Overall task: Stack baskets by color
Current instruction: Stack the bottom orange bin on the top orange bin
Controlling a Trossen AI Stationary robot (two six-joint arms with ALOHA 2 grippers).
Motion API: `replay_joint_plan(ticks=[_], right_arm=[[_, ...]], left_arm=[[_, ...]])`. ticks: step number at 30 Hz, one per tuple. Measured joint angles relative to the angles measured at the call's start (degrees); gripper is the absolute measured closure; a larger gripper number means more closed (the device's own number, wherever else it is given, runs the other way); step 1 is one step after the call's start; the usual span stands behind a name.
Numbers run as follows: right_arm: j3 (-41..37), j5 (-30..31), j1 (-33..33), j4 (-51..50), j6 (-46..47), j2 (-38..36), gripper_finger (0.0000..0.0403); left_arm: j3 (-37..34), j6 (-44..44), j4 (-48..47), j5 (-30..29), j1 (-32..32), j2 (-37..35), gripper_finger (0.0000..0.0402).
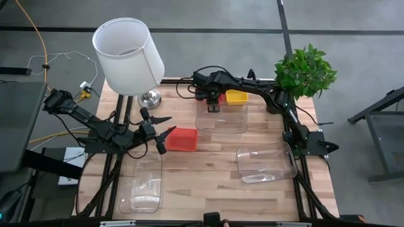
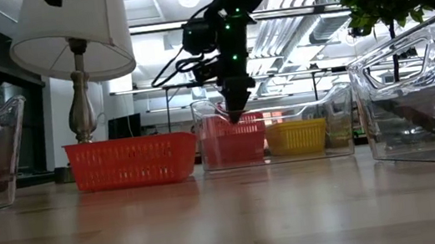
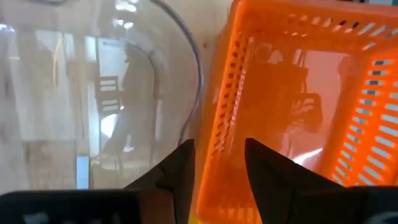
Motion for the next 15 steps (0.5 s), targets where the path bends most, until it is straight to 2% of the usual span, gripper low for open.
replay_joint_plan(ticks=[4,7,12,15], right_arm=[[0.0,-0.2,-1.5,-0.3,-0.4,-2.9,0.0272],[0.0,-3.6,-3.6,1.9,0.5,-5.1,0.0272],[-0.3,-11.3,-8.5,11.5,7.2,-5.9,0.0274],[-3.0,-13.6,-10.5,18.5,11.3,-5.8,0.0297]], left_arm=[[0.0,0.0,0.0,0.0,0.0,0.0,0.0229],[0.0,0.0,0.0,0.0,0.0,0.0,0.0229],[0.0,0.0,-0.1,0.0,0.0,0.0,0.0229],[0.0,0.0,-0.3,0.0,0.0,0.0,0.0229]])
